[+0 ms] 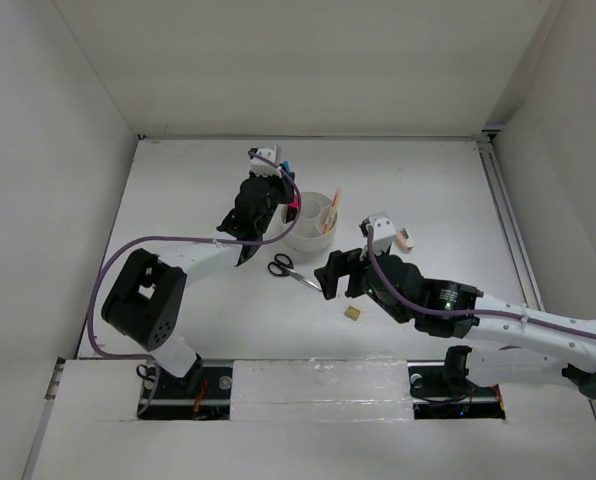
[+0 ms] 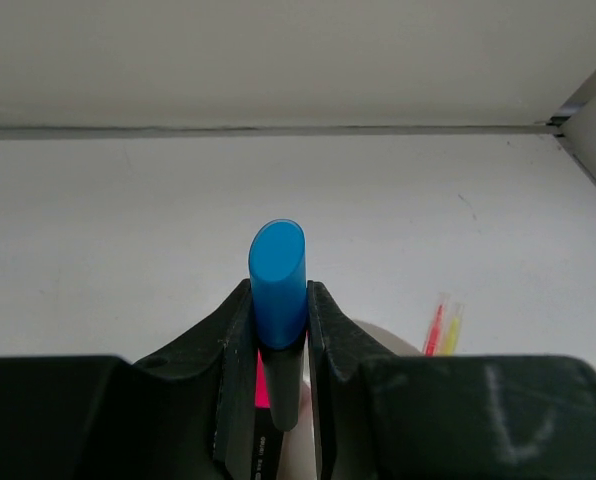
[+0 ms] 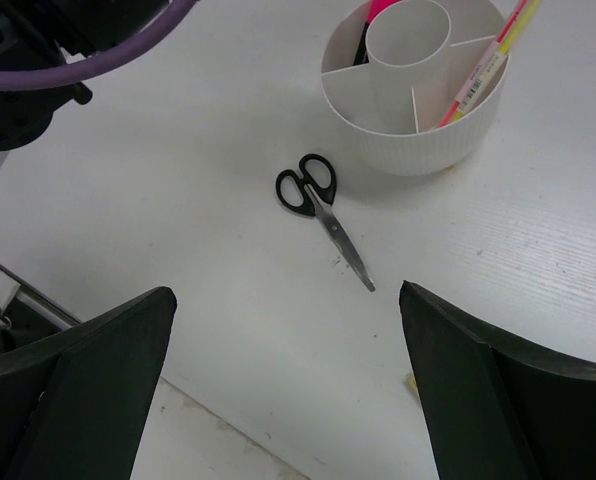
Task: Sort the stationery into containers
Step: Place the pen in the storage box.
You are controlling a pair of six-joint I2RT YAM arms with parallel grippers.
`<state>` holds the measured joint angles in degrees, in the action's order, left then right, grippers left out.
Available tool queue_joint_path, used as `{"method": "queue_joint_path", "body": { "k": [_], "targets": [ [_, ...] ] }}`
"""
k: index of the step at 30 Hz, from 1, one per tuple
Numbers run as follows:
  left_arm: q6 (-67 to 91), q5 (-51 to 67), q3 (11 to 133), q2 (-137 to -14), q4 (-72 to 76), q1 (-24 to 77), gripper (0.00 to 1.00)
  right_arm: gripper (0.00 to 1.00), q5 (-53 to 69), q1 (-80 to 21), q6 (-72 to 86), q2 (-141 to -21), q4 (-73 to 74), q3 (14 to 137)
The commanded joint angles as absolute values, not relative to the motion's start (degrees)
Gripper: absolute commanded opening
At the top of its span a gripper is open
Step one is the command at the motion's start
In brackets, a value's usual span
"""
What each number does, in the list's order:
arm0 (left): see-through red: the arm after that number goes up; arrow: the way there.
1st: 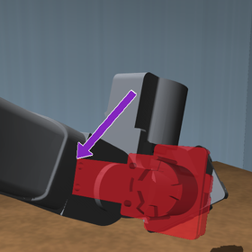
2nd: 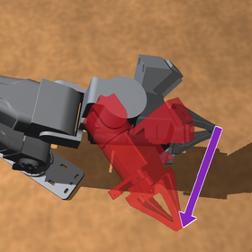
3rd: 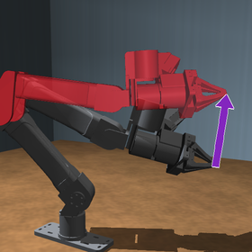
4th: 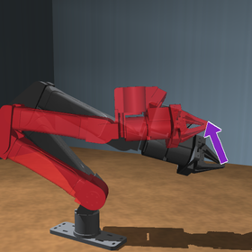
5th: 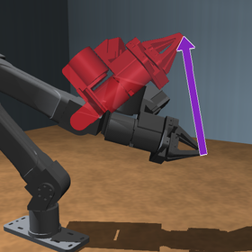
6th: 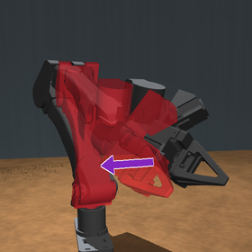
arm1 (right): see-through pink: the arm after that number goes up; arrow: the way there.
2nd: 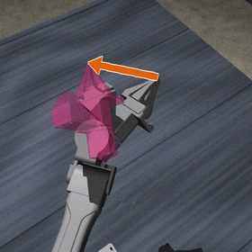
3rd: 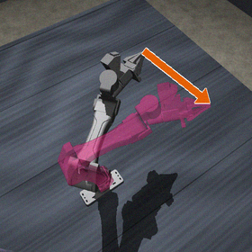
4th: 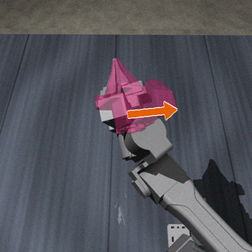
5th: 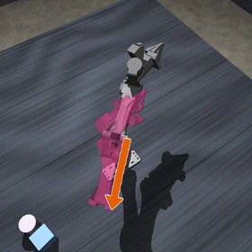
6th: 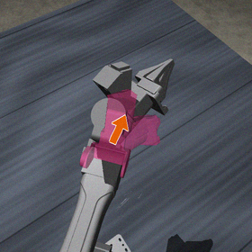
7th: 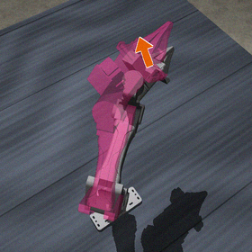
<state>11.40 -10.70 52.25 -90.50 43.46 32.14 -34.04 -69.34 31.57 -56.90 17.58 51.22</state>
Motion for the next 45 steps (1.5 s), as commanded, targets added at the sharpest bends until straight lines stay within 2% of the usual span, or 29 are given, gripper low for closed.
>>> {"method": "queue_joint_path", "body": {
  "k": [1,20,24,27,30,33,37,38,39,43,45],
  "targets": [
    [9.6,-11.9,54.4,-92.2,46.6,32.2,0.00,1.00,-34.0,-69.4,32.1,-55.8,18.0,51.4],
    [11.3,-13.5,50.0,-94.4,48.9,32.7,0.00,1.00,-34.0,-69.4,31.6,-55.3,18.6,51.9],
    [11.3,-13.5,49.3,-94.4,48.9,33.2,0.17,1.00,-33.5,-69.4,31.6,-55.8,18.1,51.9],
    [11.3,-14.2,48.1,-93.9,48.9,33.7,0.34,1.00,-33.5,-69.4,31.6,-55.8,17.6,51.9],
    [11.3,-14.2,47.5,-93.9,48.9,33.7,0.35,1.00,-33.5,-69.4,31.6,-56.4,17.6,51.9],
    [11.3,-14.8,46.9,-92.5,48.3,33.7,0.47,1.00,-33.0,-69.4,31.6,-57.0,17.1,51.9],
    [12.8,-18.3,47.1,-86.1,43.7,34.5,0.71,1.00,-33.0,-69.4,31.0,-57.0,17.1,51.9],
    [12.8,-20.1,47.1,-84.5,42.9,34.5,0.96,1.00,-33.5,-69.4,31.0,-57.0,17.1,51.9],
    [14.7,-21.3,48.6,-81.0,41.2,35.2,1.00,1.00,-33.5,-69.4,31.0,-57.5,17.1,51.9],
    [20.1,-27.5,55.7,-74.7,28.0,35.2,1.00,1.00,-32.8,-69.4,30.4,-58.0,17.1,52.5],
    [24.8,-32.4,61.0,-73.6,13.6,35.2,1.00,1.00,-32.8,-69.4,29.8,-58.5,17.7,53.0]
  ]
}}
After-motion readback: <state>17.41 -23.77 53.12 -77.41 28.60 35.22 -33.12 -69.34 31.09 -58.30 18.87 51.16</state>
